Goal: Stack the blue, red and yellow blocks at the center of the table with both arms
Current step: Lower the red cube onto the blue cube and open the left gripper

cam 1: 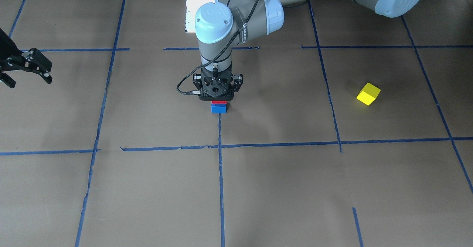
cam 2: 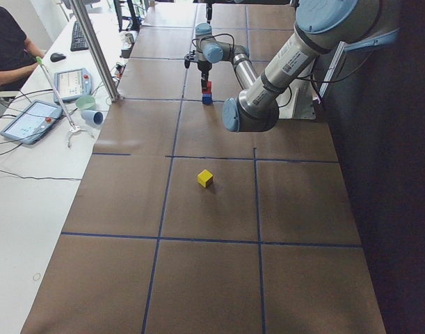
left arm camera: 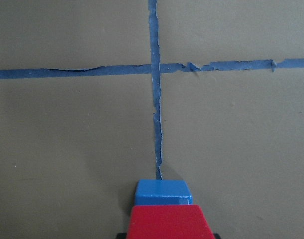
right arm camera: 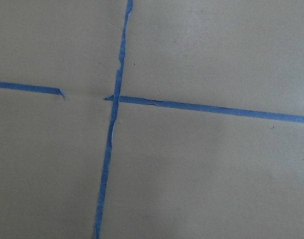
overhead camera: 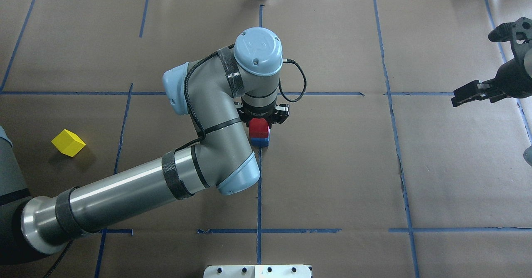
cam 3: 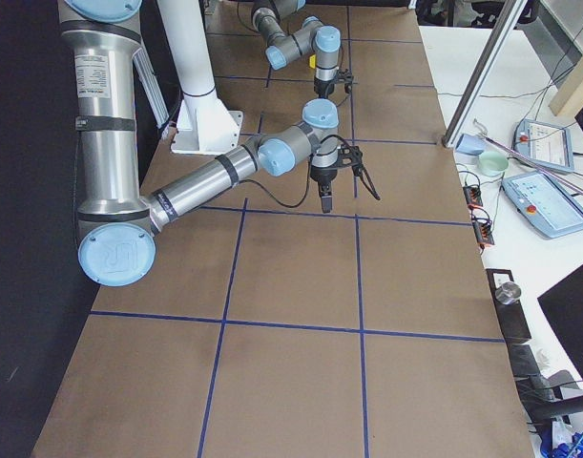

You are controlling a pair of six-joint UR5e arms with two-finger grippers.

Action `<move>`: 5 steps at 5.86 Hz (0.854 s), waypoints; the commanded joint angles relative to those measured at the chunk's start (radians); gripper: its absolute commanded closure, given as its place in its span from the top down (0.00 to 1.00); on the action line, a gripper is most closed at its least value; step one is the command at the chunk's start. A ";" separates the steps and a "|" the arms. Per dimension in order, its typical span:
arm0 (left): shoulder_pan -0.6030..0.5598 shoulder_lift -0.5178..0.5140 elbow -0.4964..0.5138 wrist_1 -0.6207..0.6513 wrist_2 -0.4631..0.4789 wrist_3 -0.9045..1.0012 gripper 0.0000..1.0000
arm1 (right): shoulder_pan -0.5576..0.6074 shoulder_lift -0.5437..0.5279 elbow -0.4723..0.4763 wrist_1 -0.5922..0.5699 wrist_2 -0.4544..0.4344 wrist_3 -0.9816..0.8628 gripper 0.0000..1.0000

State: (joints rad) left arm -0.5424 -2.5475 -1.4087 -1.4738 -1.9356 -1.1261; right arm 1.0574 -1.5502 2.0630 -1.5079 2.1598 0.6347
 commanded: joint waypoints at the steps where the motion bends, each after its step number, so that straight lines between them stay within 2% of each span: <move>1: 0.008 0.004 0.010 -0.019 0.000 0.002 0.00 | 0.000 0.001 0.002 0.000 0.000 0.000 1.00; 5: 0.013 0.001 0.024 -0.045 0.032 0.009 0.02 | 0.000 0.001 0.000 0.000 0.000 0.000 1.00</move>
State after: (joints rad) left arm -0.5303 -2.5460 -1.3868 -1.5095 -1.9086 -1.1173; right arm 1.0569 -1.5493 2.0633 -1.5079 2.1598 0.6351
